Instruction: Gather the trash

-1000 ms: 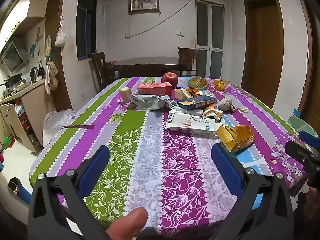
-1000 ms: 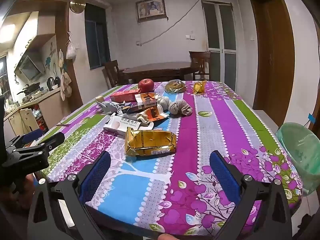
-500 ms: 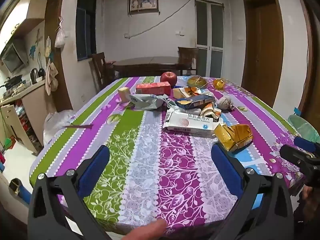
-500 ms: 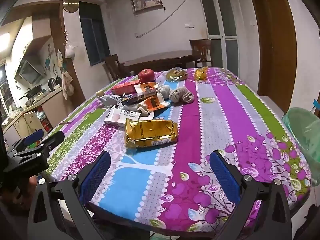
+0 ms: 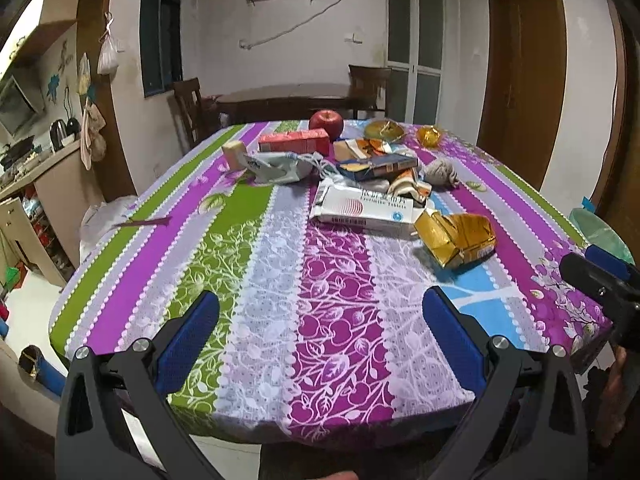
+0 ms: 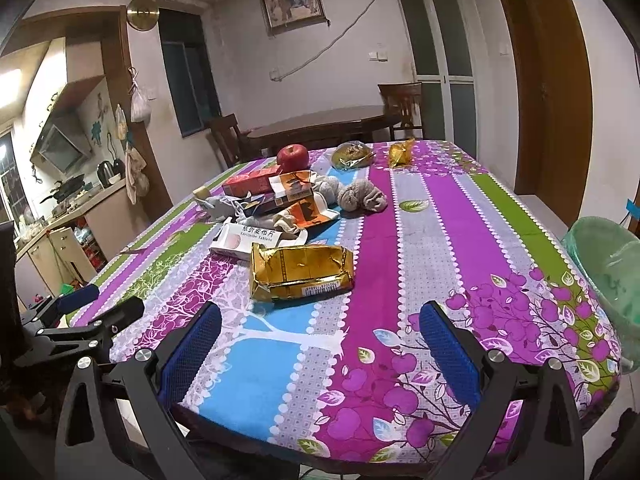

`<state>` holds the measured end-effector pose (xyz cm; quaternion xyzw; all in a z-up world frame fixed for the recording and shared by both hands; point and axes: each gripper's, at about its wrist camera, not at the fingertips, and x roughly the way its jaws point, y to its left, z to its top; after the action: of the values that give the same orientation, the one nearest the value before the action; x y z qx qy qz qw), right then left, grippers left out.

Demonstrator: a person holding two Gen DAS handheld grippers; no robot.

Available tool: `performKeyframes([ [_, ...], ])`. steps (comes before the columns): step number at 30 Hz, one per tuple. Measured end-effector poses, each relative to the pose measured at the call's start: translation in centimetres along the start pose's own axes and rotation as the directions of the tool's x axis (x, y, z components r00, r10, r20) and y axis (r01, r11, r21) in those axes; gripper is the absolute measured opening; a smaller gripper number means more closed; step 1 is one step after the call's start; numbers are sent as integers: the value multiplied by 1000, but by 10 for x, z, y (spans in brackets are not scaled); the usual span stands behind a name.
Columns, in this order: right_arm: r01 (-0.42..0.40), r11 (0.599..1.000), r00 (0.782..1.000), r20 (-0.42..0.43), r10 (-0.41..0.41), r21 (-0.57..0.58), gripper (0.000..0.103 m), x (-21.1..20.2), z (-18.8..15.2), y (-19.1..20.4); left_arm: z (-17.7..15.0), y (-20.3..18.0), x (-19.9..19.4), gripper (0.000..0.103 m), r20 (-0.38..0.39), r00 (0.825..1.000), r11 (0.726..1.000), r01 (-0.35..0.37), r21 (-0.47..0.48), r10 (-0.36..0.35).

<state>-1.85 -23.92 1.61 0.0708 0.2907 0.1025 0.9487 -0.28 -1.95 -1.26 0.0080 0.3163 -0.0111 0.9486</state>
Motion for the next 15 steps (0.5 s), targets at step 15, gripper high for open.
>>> performKeyframes([
  [15, -39, 999, 998, -38, 40, 35, 99, 7, -4, -4, -7, 6, -9, 98, 35, 998, 998, 47, -50, -46],
])
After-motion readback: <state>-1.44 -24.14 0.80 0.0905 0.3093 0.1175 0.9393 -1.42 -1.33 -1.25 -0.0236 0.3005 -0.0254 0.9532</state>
